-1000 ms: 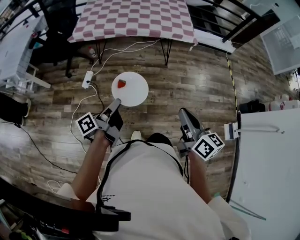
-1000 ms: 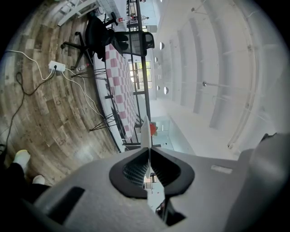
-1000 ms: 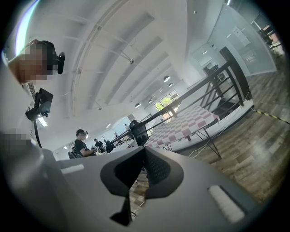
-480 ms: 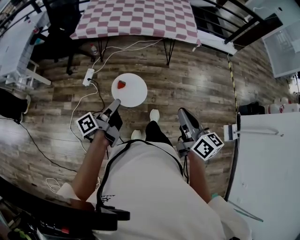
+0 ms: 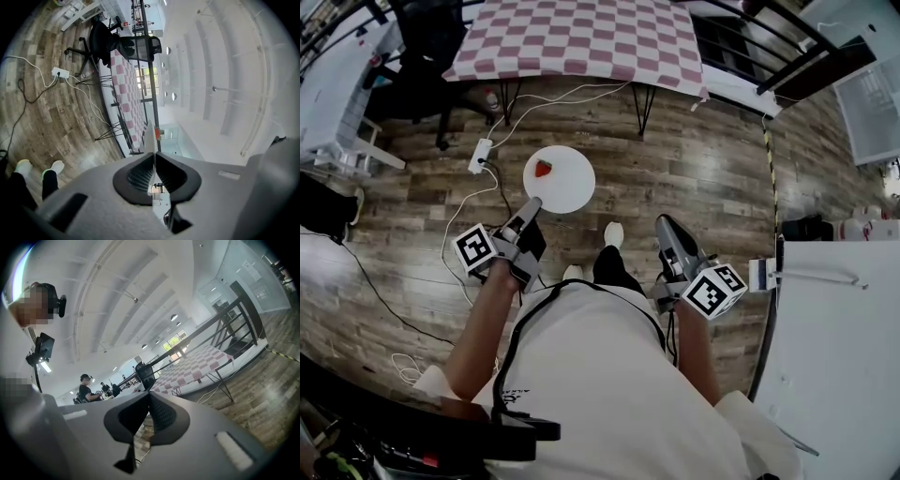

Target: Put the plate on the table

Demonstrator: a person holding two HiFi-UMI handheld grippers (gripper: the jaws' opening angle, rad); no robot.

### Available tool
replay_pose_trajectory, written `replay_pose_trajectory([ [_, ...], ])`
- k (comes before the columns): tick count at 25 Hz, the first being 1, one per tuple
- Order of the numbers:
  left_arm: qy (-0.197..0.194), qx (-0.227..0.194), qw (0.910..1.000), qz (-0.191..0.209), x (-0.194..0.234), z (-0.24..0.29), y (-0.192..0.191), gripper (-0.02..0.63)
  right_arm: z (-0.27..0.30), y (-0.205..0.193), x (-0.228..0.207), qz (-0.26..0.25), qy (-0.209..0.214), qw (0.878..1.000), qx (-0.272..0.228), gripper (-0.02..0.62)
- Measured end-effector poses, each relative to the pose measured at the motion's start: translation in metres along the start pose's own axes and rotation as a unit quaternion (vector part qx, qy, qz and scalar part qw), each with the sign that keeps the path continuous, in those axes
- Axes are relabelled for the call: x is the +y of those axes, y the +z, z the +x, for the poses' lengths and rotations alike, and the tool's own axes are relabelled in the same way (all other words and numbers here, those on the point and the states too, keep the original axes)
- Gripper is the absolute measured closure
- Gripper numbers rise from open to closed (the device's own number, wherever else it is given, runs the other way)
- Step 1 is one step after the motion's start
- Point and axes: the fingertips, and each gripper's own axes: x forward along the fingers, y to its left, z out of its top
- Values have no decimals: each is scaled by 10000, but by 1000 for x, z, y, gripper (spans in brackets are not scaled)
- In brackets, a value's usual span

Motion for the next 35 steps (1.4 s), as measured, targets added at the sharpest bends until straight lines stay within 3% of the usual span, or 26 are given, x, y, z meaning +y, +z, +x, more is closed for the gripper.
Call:
replay_pose_trajectory([
  [12, -54, 108, 9999, 50, -11, 101, 10, 581, 40, 60, -68, 107, 68, 9999, 14, 586],
  [24, -103, -92, 9998, 132, -31, 207, 12, 581, 68, 138, -143, 51, 291, 9995, 78, 586],
  [35, -200, -300, 9993, 89, -34, 275, 6, 581, 85, 174, -200, 65, 460, 9986, 270, 586],
])
